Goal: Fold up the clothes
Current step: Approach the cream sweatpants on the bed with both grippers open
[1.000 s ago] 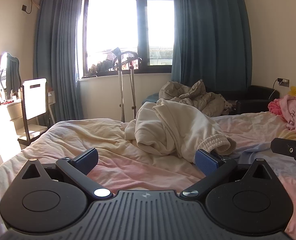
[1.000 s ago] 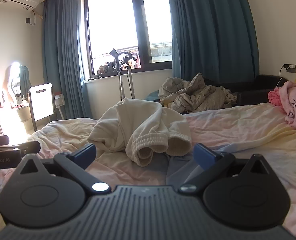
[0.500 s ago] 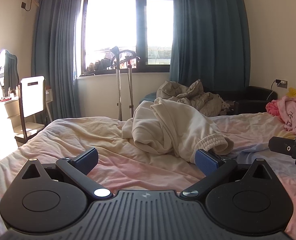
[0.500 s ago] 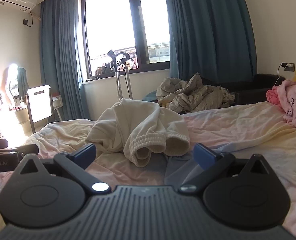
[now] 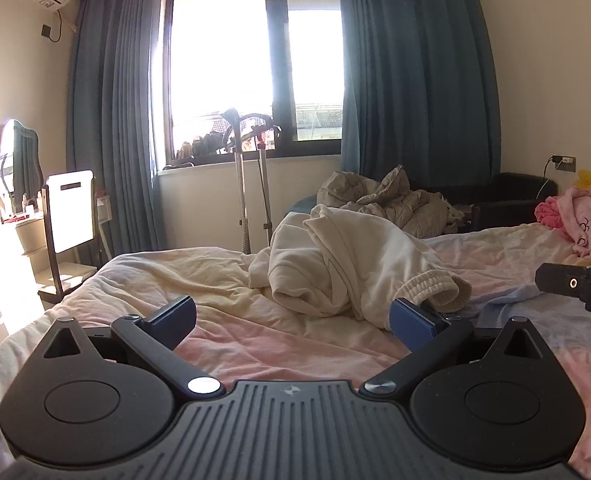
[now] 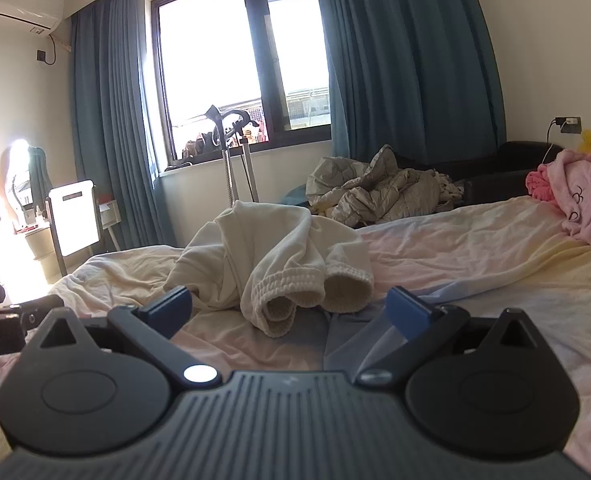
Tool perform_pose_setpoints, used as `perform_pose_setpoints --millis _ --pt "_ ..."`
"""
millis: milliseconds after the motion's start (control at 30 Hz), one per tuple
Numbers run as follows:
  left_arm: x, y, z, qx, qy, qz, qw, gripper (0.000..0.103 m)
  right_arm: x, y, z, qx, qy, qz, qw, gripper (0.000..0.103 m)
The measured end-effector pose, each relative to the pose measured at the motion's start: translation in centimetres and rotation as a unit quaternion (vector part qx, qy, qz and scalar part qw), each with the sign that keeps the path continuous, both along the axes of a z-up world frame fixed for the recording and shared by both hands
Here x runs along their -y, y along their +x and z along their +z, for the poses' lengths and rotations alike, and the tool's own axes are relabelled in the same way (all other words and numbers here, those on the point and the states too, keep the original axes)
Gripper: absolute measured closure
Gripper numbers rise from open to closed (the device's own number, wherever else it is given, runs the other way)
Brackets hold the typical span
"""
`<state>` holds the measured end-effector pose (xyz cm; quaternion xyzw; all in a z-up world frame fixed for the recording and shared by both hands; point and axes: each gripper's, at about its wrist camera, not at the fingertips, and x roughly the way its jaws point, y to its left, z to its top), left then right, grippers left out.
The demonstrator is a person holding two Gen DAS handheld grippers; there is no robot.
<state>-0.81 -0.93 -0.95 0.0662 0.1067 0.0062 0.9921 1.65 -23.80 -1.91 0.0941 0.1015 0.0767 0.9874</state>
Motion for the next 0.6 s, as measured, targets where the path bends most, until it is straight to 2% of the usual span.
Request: perform_pose_setpoints --millis 100,433,600 --pt "-0.3 0.5 -1.2 -0.008 -0.013 -0.021 0.9997 0.000 0.2 0.2 -0.5 0.018 0.009 0.010 1.000 0.000" --pt "-1.2 2.5 -3.3 -0.020 -0.021 -0.019 0.9994 0.000 -0.1 2.2 -2.0 0.029 -0.002 0.034 0.999 0.000" --pt "-1.7 3.0 -3.8 -0.036 -0.032 -0.007 0.9988 0.000 0.1 3.0 -2.9 0.012 0.004 0.024 1.000 0.000"
